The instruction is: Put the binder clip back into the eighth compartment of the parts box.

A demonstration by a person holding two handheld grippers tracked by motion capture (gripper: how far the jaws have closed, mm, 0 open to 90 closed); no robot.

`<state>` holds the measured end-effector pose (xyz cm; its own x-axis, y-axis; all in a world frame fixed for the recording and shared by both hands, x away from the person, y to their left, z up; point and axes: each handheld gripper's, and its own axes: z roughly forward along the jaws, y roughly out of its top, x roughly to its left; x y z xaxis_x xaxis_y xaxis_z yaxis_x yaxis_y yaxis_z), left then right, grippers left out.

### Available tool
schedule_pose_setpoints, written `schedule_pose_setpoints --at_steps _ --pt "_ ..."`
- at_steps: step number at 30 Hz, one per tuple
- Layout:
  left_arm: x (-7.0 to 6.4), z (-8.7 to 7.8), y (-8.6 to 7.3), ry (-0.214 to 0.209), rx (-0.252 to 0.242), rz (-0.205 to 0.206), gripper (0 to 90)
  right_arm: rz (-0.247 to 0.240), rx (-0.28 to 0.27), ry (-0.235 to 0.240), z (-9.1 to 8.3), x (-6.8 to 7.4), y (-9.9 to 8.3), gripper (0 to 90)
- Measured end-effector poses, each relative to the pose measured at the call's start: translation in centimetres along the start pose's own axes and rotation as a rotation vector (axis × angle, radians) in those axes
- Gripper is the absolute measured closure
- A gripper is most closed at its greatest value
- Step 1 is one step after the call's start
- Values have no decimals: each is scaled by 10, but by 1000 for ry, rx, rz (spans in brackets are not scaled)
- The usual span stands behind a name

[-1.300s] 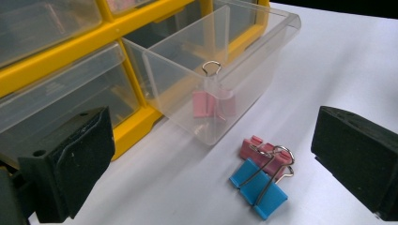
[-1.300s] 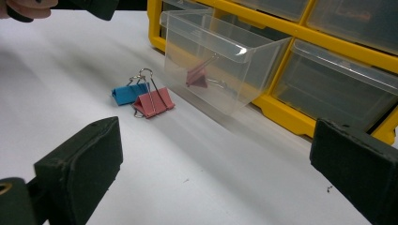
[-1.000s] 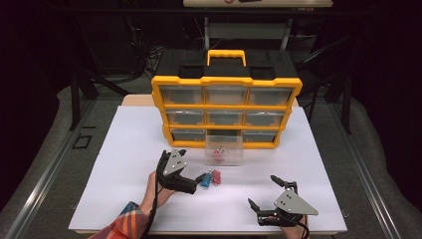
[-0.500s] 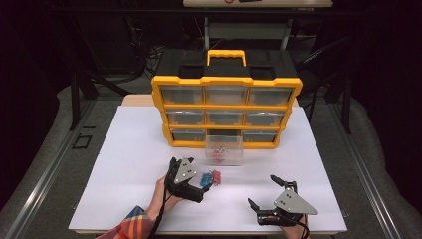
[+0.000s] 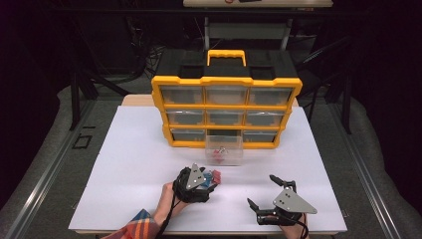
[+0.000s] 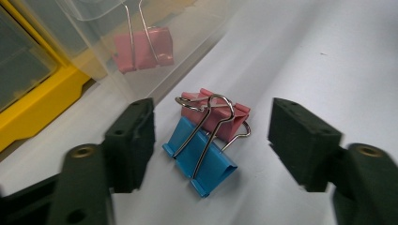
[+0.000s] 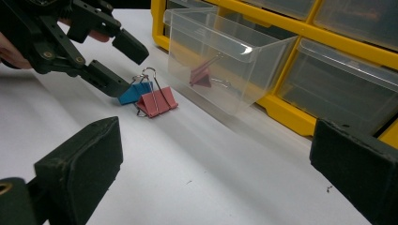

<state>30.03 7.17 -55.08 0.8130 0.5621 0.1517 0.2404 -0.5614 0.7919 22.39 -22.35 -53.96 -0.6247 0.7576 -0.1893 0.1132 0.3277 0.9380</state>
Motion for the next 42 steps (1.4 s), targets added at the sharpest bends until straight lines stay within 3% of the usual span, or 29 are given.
schedule_pose_setpoints --at_steps 6,11,19,28,32,42 --pt "-2 2 -1 13 13 -8 480 -3 3 3 0 1 0 24" --pt "3 4 -4 -9 22 -49 580 0 4 -2 0 0 0 25" --pt "6 5 -7 -35 30 -50 720 -3 6 -2 -1 0 0 26" --pt "13 2 -9 -21 27 -31 776 -3 6 -2 0 0 0 26" --pt "12 3 -9 -4 20 -4 781 -4 6 0 0 1 0 27" --pt "14 0 -10 25 -15 26 833 -4 5 -3 -1 0 0 27"
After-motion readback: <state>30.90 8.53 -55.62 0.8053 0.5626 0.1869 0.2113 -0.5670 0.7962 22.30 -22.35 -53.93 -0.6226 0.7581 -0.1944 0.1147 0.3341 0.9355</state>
